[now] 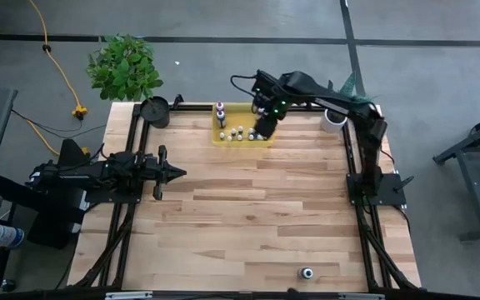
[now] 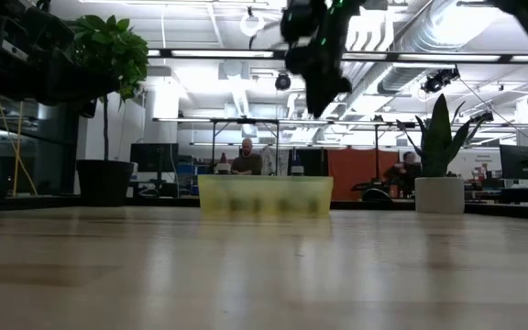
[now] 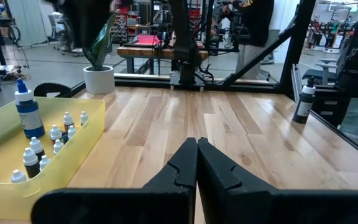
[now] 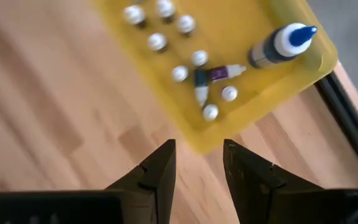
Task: Pick & Place food coloring
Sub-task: Put the big black food coloring bottle into the yellow container
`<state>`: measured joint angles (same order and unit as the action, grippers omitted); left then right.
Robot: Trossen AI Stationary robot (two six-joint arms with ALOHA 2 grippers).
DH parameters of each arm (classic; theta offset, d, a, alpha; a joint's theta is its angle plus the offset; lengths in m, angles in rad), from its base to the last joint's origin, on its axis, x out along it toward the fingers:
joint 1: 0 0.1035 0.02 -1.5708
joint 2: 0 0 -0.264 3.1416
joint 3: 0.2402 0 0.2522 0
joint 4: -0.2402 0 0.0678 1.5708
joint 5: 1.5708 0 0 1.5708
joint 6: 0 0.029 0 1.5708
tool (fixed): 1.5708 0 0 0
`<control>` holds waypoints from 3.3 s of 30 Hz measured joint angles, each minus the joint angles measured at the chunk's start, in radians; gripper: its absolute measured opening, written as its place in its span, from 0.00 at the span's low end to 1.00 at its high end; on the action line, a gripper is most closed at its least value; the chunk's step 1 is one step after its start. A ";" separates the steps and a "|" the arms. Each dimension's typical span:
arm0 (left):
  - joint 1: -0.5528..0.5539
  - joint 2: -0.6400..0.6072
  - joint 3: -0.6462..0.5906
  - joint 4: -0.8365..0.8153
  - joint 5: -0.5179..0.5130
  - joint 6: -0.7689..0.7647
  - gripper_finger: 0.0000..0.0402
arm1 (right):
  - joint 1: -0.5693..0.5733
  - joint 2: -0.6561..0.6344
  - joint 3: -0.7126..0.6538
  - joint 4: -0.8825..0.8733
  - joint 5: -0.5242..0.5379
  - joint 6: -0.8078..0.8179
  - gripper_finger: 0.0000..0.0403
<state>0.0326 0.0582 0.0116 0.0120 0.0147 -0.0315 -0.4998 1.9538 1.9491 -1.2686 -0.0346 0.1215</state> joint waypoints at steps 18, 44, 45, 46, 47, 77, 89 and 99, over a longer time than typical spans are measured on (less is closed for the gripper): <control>0.000 0.000 0.000 0.000 0.000 0.000 0.00 | 0.446 -0.377 -0.090 -0.282 0.037 -0.260 0.51; 0.000 0.000 0.000 0.000 0.000 0.000 0.00 | 1.229 -0.671 -1.046 0.574 -0.175 0.362 0.57; 0.000 0.000 0.000 0.000 0.000 0.000 0.00 | 1.241 -0.641 -1.033 0.582 -0.175 0.344 0.57; 0.000 0.000 0.000 0.000 0.000 0.000 0.00 | 1.252 -0.608 -1.015 0.589 -0.174 0.317 0.57; 0.000 0.000 0.000 0.000 0.000 0.000 0.00 | 1.260 -0.573 -0.993 0.590 -0.170 0.286 0.57; 0.000 0.000 0.000 0.000 0.000 0.000 0.00 | 1.352 -0.140 -0.524 0.373 0.018 0.139 0.58; 0.000 0.000 0.000 0.000 0.000 0.000 0.00 | 1.372 -0.140 -0.524 0.383 0.027 0.170 0.50; 0.000 0.000 0.000 0.000 0.000 0.000 0.00 | 1.376 -0.128 -0.524 0.399 0.044 0.168 0.46</control>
<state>0.0322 0.0586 0.0116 0.0120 0.0147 -0.0317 0.8760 1.8259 1.4254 -0.8695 0.0096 0.2897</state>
